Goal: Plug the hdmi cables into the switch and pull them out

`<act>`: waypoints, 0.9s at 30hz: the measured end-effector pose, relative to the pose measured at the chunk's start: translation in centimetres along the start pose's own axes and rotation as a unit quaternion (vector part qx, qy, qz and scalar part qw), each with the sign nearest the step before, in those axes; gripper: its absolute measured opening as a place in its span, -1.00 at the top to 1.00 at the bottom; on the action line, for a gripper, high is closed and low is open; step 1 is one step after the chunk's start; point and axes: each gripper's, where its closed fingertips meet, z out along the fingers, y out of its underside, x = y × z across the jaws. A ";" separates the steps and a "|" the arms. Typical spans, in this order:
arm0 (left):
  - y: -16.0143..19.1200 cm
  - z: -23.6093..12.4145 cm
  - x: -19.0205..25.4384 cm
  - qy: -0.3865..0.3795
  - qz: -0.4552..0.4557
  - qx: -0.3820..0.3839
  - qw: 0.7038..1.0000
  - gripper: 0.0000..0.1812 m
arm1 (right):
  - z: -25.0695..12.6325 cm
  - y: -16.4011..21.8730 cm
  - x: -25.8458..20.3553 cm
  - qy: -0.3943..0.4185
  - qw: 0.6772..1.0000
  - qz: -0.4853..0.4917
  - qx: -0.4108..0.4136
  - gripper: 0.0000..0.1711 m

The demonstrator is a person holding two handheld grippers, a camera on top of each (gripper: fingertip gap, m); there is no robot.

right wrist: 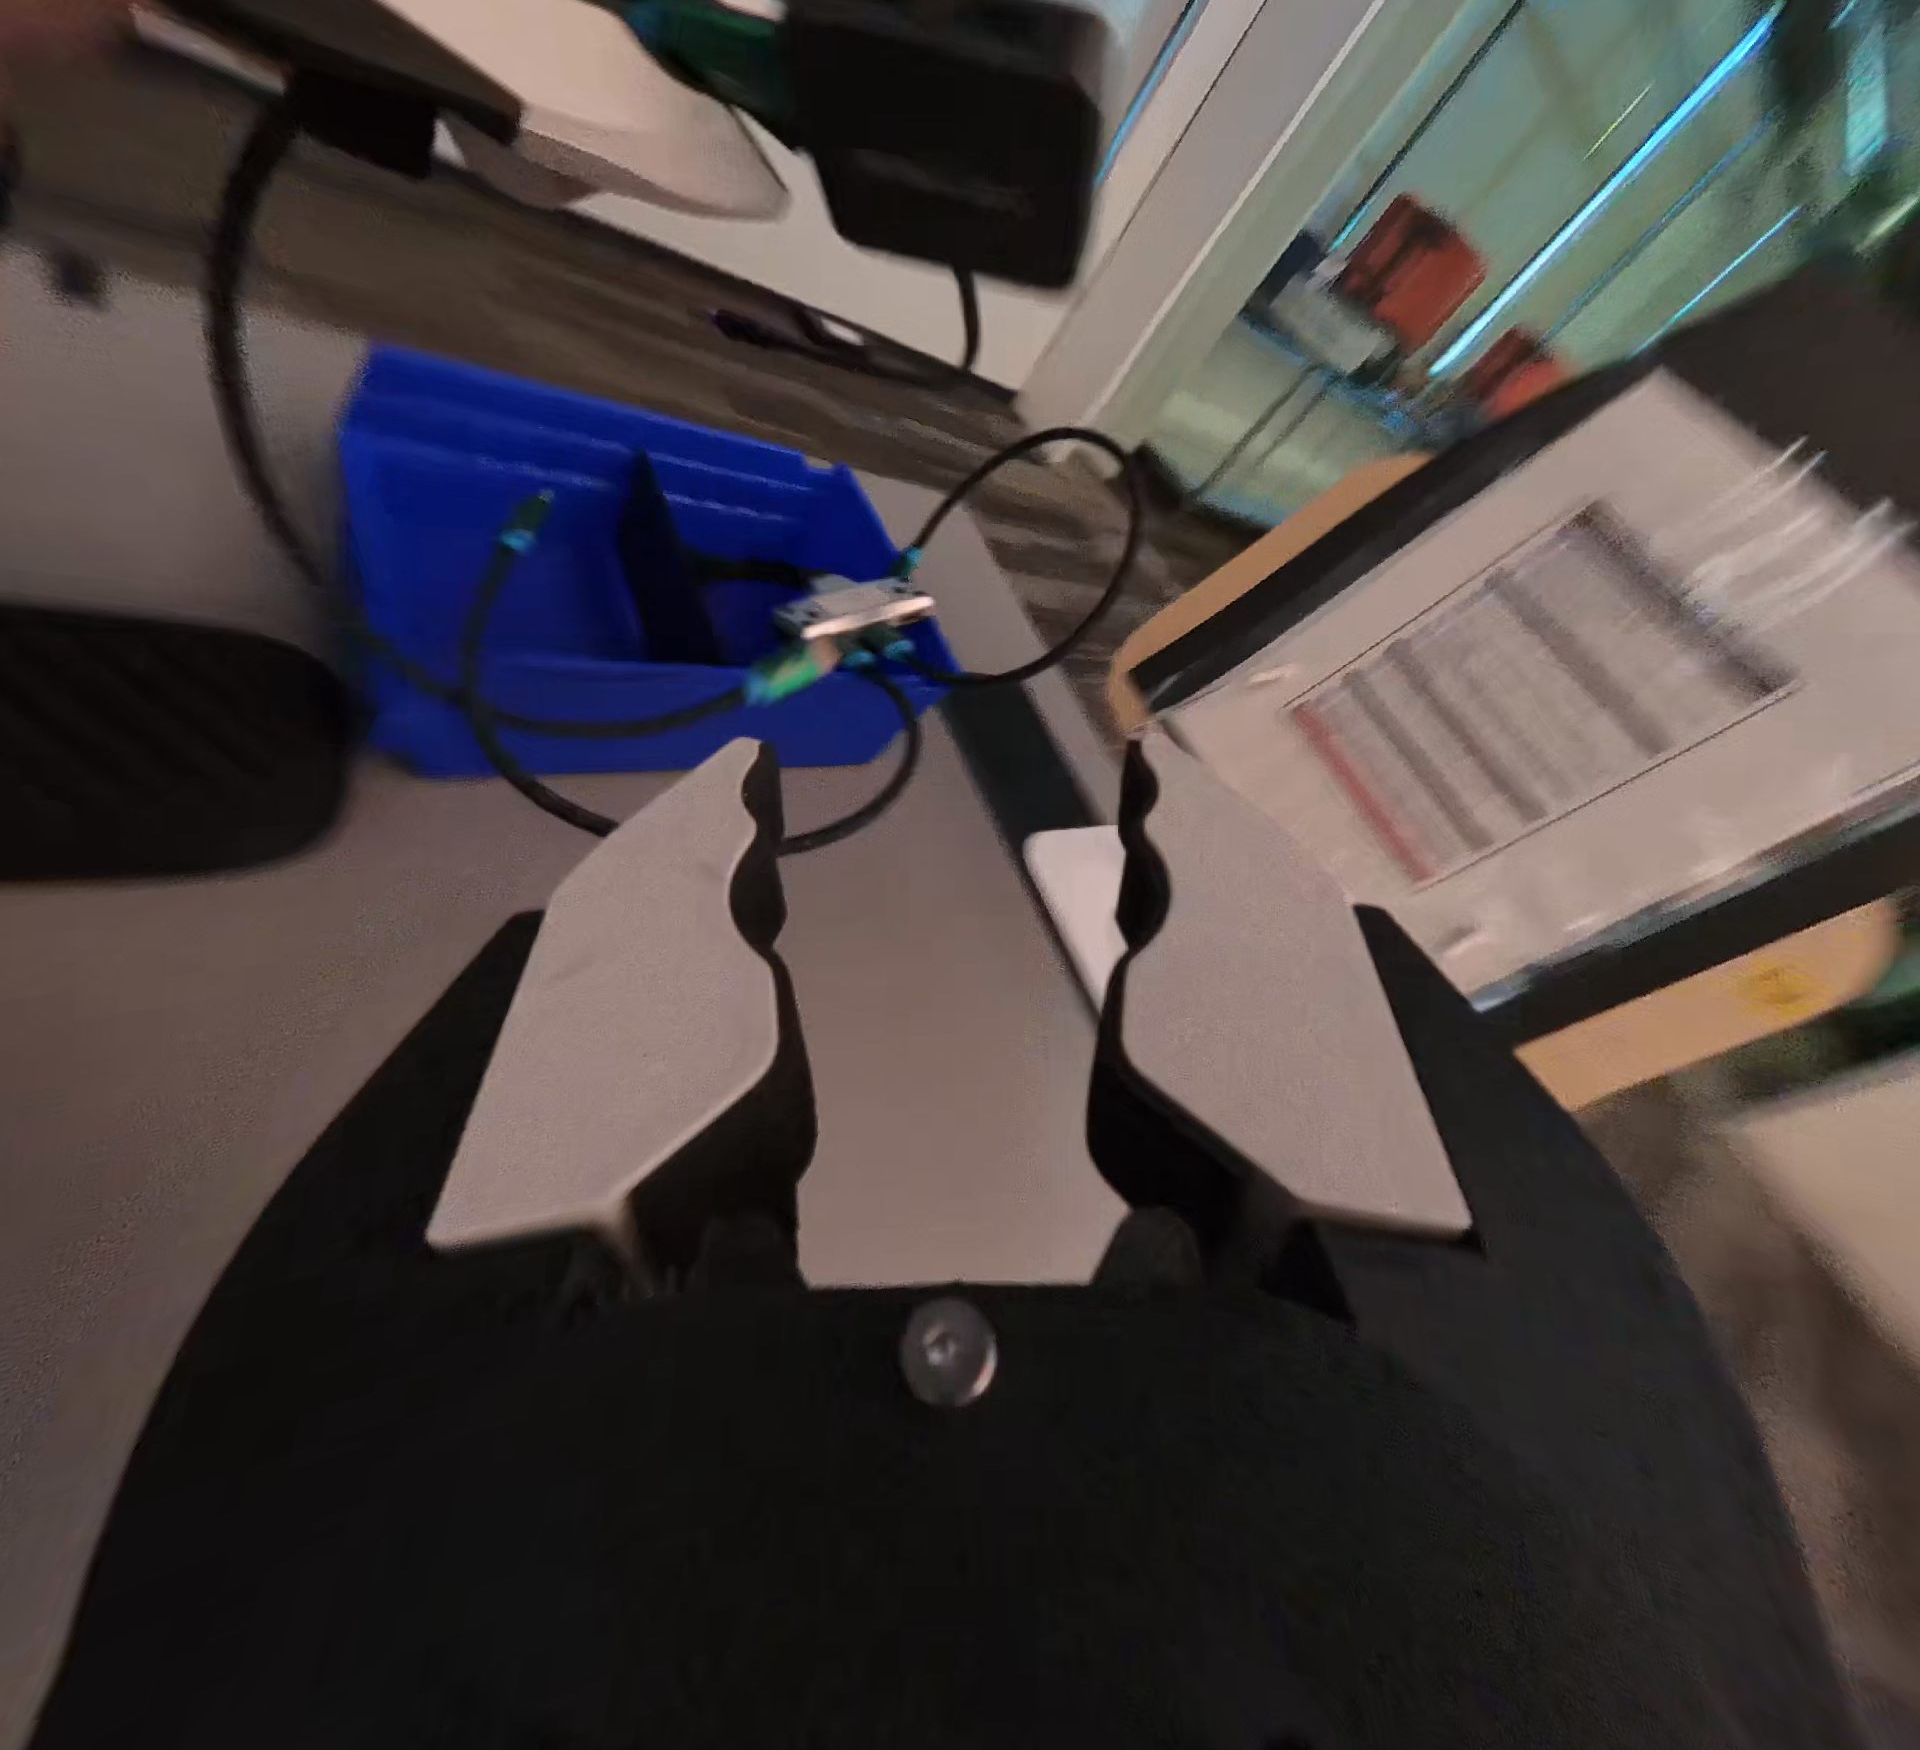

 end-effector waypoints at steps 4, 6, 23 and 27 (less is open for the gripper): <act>-2.4 0.8 5.5 0.061 0.065 0.010 0.996 0.90 | -0.7 -1.8 -0.8 0.128 0.964 -0.231 0.019 0.26; -2.9 1.2 7.5 0.074 0.099 0.008 0.992 0.90 | -1.2 -2.4 -1.2 0.157 0.940 -0.300 0.039 0.27; -4.7 2.0 12.9 0.175 0.125 0.108 0.971 0.61 | -2.0 3.2 -0.8 0.073 0.900 -0.430 0.001 0.83; -7.3 -1.6 10.4 0.280 -0.036 0.254 0.925 0.49 | -3.3 2.8 1.5 0.161 0.857 -0.489 0.019 0.83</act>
